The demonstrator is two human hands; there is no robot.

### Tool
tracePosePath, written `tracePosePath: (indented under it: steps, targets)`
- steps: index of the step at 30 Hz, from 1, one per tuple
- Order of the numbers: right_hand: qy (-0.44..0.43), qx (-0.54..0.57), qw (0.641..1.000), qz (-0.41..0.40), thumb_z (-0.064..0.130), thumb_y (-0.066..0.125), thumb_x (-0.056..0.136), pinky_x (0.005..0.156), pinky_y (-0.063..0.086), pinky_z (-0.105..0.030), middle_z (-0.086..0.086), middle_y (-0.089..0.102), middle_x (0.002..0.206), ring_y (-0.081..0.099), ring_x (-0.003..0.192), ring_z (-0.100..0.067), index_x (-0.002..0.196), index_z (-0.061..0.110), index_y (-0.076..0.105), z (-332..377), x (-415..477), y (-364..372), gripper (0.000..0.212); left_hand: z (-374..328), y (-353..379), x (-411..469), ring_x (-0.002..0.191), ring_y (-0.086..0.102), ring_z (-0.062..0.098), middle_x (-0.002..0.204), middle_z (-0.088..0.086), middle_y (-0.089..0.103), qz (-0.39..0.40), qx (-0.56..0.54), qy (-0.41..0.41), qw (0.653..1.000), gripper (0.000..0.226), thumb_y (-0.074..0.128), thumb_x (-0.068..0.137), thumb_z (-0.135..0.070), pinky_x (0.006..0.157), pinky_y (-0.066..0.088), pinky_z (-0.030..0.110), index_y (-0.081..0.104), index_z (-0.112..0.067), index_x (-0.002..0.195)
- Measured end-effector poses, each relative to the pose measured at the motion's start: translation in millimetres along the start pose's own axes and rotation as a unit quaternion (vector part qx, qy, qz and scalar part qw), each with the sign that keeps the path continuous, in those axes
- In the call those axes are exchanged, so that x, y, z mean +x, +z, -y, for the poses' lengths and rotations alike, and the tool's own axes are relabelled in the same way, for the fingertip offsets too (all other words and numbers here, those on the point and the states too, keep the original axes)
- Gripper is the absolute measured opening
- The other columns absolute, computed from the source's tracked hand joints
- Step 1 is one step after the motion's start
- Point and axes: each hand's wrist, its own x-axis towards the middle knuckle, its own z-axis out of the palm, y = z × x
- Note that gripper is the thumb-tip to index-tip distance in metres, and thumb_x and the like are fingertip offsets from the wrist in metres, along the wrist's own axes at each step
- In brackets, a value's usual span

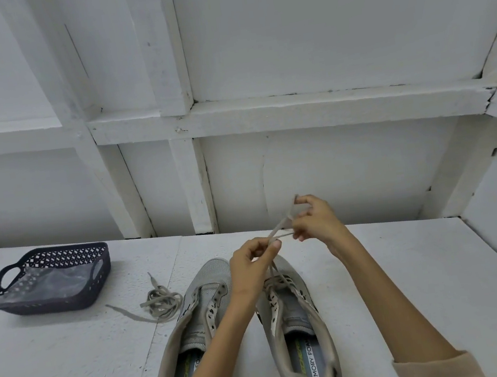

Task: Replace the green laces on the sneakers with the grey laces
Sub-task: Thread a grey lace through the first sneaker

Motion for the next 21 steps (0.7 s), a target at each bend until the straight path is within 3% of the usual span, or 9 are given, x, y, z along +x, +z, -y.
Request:
tracePosePath:
  steps: [2, 5, 8, 11, 14, 15, 16, 18, 21]
  targets:
    - [0.000, -0.010, 0.998, -0.067, -0.007, 0.066, 0.080, 0.052, 0.052, -0.025, -0.016, 0.063, 0.077, 0.059, 0.054, -0.020, 0.124, 0.013, 0.047, -14, 6, -6, 0.052, 1, -4, 0, 0.069, 0.054, 0.010, 0.070, -0.001, 0.064, -0.017, 0.003, -0.013, 1.000, 0.008, 0.073, 0.084, -0.018, 0.068, 0.047, 0.023, 0.074, -0.009, 0.083]
    - [0.043, 0.158, 0.979, -0.118, -0.018, 0.060, 0.079, 0.052, 0.054, -0.024, -0.019, 0.062, 0.077, 0.059, 0.055, -0.023, 0.127, 0.008, 0.044, -30, 11, -18, 0.056, 4, -9, -2, 0.070, 0.055, 0.011, 0.070, -0.002, 0.065, -0.034, 0.001, -0.036, 0.999, 0.008, 0.074, 0.084, -0.019, 0.072, 0.048, 0.027, 0.074, -0.012, 0.082]
    - [0.065, 0.361, 0.919, -0.144, -0.023, 0.054, 0.081, 0.063, 0.057, -0.032, -0.021, 0.060, 0.080, 0.062, 0.061, -0.024, 0.128, 0.001, 0.042, -43, 16, -31, 0.054, 6, -13, -6, 0.074, 0.058, 0.015, 0.073, 0.002, 0.066, -0.055, -0.016, -0.067, 0.996, 0.010, 0.074, 0.084, -0.021, 0.078, 0.051, 0.032, 0.074, -0.012, 0.082]
    - [0.090, 0.485, 0.853, -0.169, -0.022, 0.049, 0.086, 0.075, 0.055, -0.036, -0.023, 0.061, 0.085, 0.065, 0.071, -0.027, 0.125, -0.009, 0.046, -56, 19, -44, 0.041, 5, -14, -8, 0.079, 0.063, 0.016, 0.076, 0.002, 0.068, -0.076, -0.060, -0.099, 0.990, 0.013, 0.072, 0.085, -0.020, 0.085, 0.055, 0.032, 0.074, -0.008, 0.088]
    - [0.111, 0.547, 0.810, -0.179, -0.013, 0.047, 0.094, 0.093, 0.051, -0.036, -0.018, 0.067, 0.074, 0.070, 0.064, -0.023, 0.100, -0.008, 0.056, -66, 21, -51, 0.011, -2, -13, -8, 0.074, 0.060, 0.015, 0.073, 0.002, 0.062, -0.094, -0.126, -0.134, 0.978, 0.012, 0.068, 0.088, -0.015, 0.085, 0.055, 0.031, 0.069, -0.004, 0.090]
    - [0.115, 0.569, 0.793, -0.186, -0.010, 0.048, 0.095, 0.095, 0.051, -0.034, -0.017, 0.068, 0.074, 0.070, 0.060, -0.021, 0.092, -0.006, 0.056, -69, 22, -54, 0.010, -5, -13, -6, 0.072, 0.058, 0.014, 0.072, 0.002, 0.060, -0.102, -0.142, -0.142, 0.974, 0.010, 0.067, 0.089, -0.014, 0.084, 0.055, 0.031, 0.068, -0.004, 0.091]
    - [0.116, 0.587, 0.778, -0.193, -0.008, 0.048, 0.096, 0.092, 0.053, -0.032, -0.017, 0.066, 0.078, 0.070, 0.059, -0.020, 0.088, -0.004, 0.056, -73, 24, -56, 0.012, -8, -14, -5, 0.071, 0.057, 0.014, 0.074, 0.003, 0.059, -0.110, -0.154, -0.148, 0.971, 0.009, 0.065, 0.090, -0.012, 0.084, 0.055, 0.032, 0.067, -0.003, 0.093]
    - [0.118, 0.604, 0.760, -0.210, -0.005, 0.047, 0.097, 0.069, 0.059, -0.024, -0.015, 0.062, 0.084, 0.069, 0.058, -0.019, 0.087, -0.002, 0.056, -77, 26, -62, 0.014, -12, -18, 0, 0.075, 0.057, 0.013, 0.082, 0.004, 0.061, -0.129, -0.171, -0.158, 0.964, 0.012, 0.064, 0.090, -0.006, 0.085, 0.055, 0.033, 0.066, -0.002, 0.101]
    - [0.104, 0.571, 0.779, -0.235, -0.001, 0.043, 0.100, 0.039, 0.041, -0.016, -0.009, 0.054, 0.078, 0.051, 0.057, -0.013, 0.082, 0.002, 0.055, -77, 26, -67, 0.022, -19, -29, 10, 0.083, 0.058, 0.014, 0.091, 0.007, 0.061, -0.163, -0.216, -0.163, 0.949, 0.026, 0.060, 0.089, 0.004, 0.086, 0.055, 0.035, 0.061, -0.003, 0.113]
